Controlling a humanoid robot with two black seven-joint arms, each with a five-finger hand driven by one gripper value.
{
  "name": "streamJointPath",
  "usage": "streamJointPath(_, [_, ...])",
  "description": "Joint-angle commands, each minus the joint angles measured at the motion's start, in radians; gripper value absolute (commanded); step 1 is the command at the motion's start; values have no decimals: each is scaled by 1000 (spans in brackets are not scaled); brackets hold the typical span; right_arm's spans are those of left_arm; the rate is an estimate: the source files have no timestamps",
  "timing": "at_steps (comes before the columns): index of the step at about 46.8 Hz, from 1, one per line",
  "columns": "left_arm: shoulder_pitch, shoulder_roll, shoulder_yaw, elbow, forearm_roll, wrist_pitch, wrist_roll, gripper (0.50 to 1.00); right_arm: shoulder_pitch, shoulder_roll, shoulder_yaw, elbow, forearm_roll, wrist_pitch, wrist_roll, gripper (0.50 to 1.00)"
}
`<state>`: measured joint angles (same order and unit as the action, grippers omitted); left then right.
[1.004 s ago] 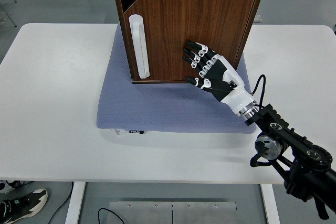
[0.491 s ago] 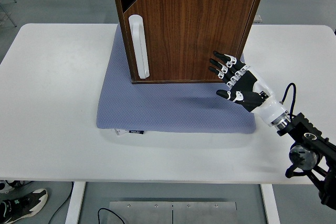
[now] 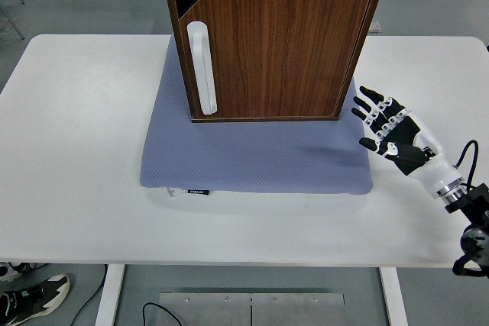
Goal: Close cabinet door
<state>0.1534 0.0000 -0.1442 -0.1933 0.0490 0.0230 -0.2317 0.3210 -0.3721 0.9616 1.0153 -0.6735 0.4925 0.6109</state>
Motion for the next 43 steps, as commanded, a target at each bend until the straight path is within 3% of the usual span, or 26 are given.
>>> streamJointPath(1, [0,0,0,0,0,0,0,1000,-22,-11,25,-1,0,0,0,1000])
streamJointPath(32, [0,0,0,0,2,0,0,1000,-201,-37,140,-21,107,0,0,1000])
streamJointPath(43, [0,0,0,0,0,0,0,1000,-214,-36,146,-21,120,0,0,1000])
